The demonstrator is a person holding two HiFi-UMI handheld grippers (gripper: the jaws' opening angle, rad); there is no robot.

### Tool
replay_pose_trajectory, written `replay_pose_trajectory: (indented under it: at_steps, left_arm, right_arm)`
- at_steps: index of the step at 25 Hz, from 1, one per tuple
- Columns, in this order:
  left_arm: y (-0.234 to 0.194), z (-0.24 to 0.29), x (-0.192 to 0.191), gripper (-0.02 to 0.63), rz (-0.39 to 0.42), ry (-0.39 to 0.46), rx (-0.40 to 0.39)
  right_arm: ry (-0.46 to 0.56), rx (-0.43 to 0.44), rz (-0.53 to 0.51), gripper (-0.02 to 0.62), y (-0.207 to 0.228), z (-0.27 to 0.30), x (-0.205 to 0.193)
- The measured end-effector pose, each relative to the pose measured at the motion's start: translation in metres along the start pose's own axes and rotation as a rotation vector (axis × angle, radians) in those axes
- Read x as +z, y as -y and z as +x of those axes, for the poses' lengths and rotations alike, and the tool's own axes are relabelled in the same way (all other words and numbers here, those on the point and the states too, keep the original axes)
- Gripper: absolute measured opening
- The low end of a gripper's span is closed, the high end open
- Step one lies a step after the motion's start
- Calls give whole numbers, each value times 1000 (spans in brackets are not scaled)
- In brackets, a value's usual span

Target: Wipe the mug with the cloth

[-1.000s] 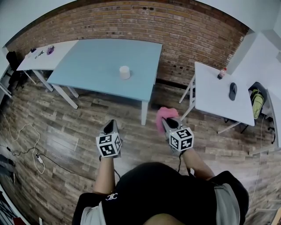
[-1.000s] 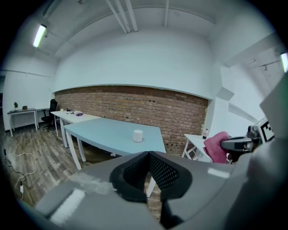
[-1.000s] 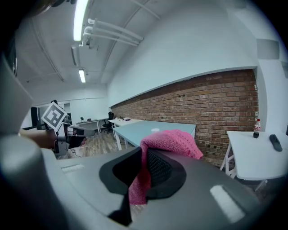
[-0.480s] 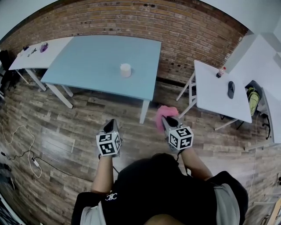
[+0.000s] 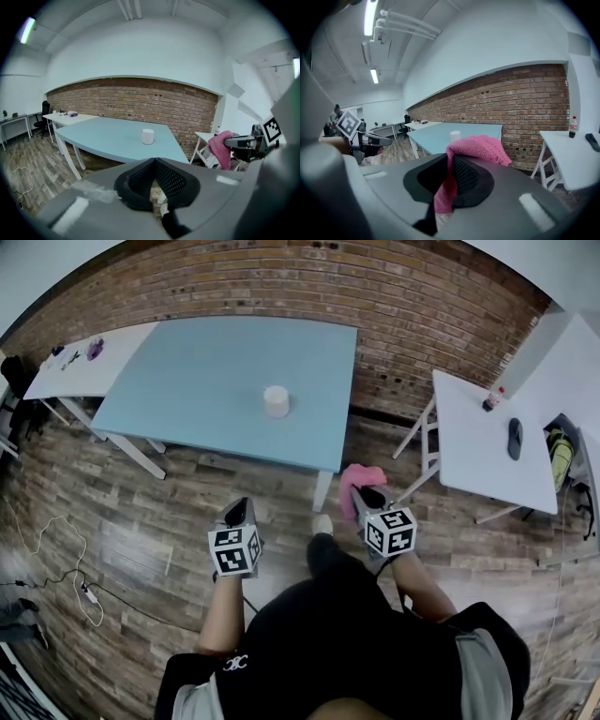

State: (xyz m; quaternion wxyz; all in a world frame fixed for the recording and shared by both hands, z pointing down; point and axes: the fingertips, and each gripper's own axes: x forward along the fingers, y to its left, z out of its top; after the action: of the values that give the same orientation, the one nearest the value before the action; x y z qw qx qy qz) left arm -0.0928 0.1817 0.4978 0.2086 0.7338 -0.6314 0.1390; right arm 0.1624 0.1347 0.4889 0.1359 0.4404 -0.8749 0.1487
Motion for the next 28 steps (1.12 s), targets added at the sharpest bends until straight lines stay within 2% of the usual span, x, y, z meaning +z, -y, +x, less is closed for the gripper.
replay_pose_trajectory:
  at_steps: [7,13,17,20,22,28]
  left_arm:
    - [-22,78,56,8,26,5,8]
    - [-33,146,100,8,47,-19,36]
    - [-39,180,107,8,54,-71,50]
    - [-45,201,111,9,91,-114,36]
    - [-49,212,110,32,125,-141,20]
    - [-78,242,100,78,184,-220,-51]
  right_arm:
    - [-3,71,-3,38,36,95,39]
    - [-61,164,-26,38,69,168,66]
    - [-107,230,-40,38,82,210,71]
    - [-142,285,-59,38,83,240,69]
    - [-177,327,-62,38,86,258,64]
    - [-249,426,40,38,90,298,63]
